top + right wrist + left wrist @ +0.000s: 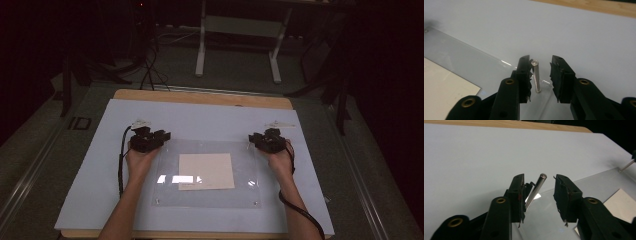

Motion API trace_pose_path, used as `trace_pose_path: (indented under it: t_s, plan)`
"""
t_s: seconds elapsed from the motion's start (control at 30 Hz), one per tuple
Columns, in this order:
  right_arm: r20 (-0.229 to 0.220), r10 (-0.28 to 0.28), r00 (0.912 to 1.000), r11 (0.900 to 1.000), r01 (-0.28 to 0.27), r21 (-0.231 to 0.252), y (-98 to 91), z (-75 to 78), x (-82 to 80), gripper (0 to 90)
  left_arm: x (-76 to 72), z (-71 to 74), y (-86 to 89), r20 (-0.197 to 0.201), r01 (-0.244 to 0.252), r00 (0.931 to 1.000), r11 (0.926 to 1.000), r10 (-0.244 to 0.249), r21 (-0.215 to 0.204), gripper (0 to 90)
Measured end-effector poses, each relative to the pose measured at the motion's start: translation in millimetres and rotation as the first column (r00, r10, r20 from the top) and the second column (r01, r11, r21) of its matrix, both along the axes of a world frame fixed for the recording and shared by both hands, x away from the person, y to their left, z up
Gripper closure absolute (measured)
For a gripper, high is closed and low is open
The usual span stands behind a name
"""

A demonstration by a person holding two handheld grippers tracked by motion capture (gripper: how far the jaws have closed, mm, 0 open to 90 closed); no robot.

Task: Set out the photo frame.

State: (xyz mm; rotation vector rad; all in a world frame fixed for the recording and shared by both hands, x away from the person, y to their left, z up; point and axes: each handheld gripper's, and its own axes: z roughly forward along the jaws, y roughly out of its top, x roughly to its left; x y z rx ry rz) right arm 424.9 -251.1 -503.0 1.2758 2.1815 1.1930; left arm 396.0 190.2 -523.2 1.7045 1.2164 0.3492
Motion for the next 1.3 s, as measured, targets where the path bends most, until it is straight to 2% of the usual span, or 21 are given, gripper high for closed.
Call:
trace_pose_path:
  t_s: [0.17,0.33,0.5,0.63,0.9,1.2,1.3]
  plan:
    - [0.023,0.006,0.9997,0.9999,-0.005,-0.01,-2.0,3.0,-3.6,68.9,-1.4,1.3,-1.0,0.008,0.011,0.9999,0.9999,-0.011,-0.005,56.4]
    - [0.038,0.009,0.9992,0.9999,-0.009,-0.005,-4.0,4.7,-6.3,68.9,-3.6,3.6,-2.8,0.032,0.017,0.9993,0.9996,-0.018,0.02,52.8]
    - [0.049,0.008,0.9988,1.0,-0.008,-0.002,-5.2,5.2,-7.1,68.9,-3.4,3.3,-0.4,0.047,0.009,0.9988,0.9996,-0.01,0.026,52.9]
    - [0.061,0.011,0.9981,0.9999,-0.011,-0.005,-5.7,3.4,-6.7,69.3,-3.7,3.1,-1.4,0.056,0.007,0.9984,0.9989,-0.01,0.047,56.2]
    - [0.075,0.015,0.9971,0.9999,-0.015,0.002,-1.9,0.4,-6.7,77.3,-5.4,1.9,-3.9,0.084,-0.011,0.9965,0.9956,0.003,0.093,61.0]
    - [0.081,0.016,0.9966,0.9998,-0.017,0.011,0.8,-0.6,-6.7,82.1,-8.5,-1.3,-1.8,0.077,-0.001,0.997,0.997,-0.005,0.077,64.3]
    - [0.083,0.018,0.9964,0.9998,-0.019,0.008,2.0,-0.5,-6.7,83.8,-8.8,-1.3,-2.8,0.079,0.002,0.9968,0.9963,-0.008,0.086,67.9]
